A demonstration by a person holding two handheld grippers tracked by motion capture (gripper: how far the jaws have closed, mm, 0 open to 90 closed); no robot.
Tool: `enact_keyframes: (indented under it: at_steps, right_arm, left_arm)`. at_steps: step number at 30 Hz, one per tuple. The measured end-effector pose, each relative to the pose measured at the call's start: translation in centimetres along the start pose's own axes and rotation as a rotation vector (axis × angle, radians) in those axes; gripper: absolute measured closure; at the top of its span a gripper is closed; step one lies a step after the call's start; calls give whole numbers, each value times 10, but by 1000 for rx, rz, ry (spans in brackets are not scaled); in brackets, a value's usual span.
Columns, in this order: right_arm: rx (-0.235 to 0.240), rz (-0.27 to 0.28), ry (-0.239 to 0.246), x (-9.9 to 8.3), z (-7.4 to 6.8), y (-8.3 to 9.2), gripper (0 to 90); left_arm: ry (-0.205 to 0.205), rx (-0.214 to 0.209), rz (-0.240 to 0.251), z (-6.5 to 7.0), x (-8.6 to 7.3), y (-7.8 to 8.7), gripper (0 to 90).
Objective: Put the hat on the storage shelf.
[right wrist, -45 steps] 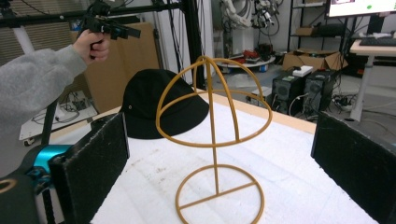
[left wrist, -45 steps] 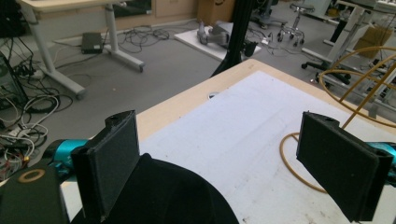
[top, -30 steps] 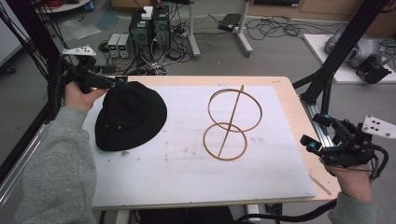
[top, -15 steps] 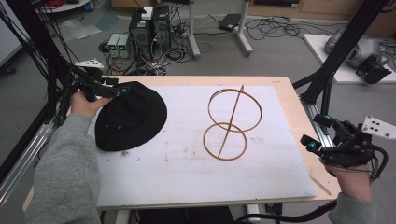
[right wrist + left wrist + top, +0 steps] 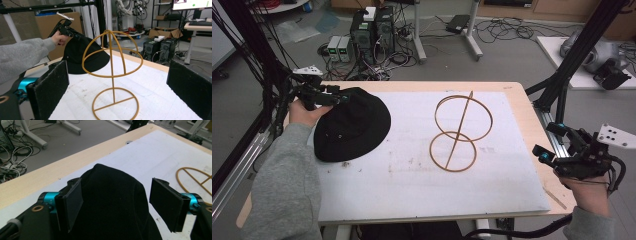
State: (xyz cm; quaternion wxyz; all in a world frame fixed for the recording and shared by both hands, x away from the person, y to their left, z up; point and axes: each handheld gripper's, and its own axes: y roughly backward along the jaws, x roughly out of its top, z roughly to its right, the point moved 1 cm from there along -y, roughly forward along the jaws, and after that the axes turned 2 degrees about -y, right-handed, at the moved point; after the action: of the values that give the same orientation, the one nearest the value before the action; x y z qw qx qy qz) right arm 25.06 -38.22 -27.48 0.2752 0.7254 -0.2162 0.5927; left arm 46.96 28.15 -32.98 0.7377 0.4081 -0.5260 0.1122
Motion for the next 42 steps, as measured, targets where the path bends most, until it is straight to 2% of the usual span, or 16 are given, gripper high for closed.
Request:
enact_keyframes:
  at_steps: [6,11,17,20,24,27,37,41,42]
  right_arm:
    - [-2,-3,-7,0,0,0,33]
    - [-1,-5,-5,-1,1,0,33]
    - [1,-13,-9,-2,1,-3,33]
    - [2,-17,-6,-2,1,-4,33]
    - [2,-23,-10,-2,1,-5,33]
    - [-16,-41,9,-2,0,-6,33]
    - [-6,-46,9,-3,0,-8,33]
    - [-2,-41,4,-2,0,-8,33]
    - [0,-43,4,-3,0,-8,33]
  left_arm:
    - [2,-1,-7,-1,-3,0,386]
    - [17,5,0,-3,-7,0,508]
    - [19,3,-8,-5,-10,0,729]
    - [2,9,-9,-3,-10,0,851]
    - [-13,13,-11,2,-7,1,877]
    - [-8,9,-9,2,-6,3,880]
    - [-2,8,-15,2,-6,7,882]
    - [-11,13,0,5,-1,14,884]
    - [-15,22,9,8,1,21,884]
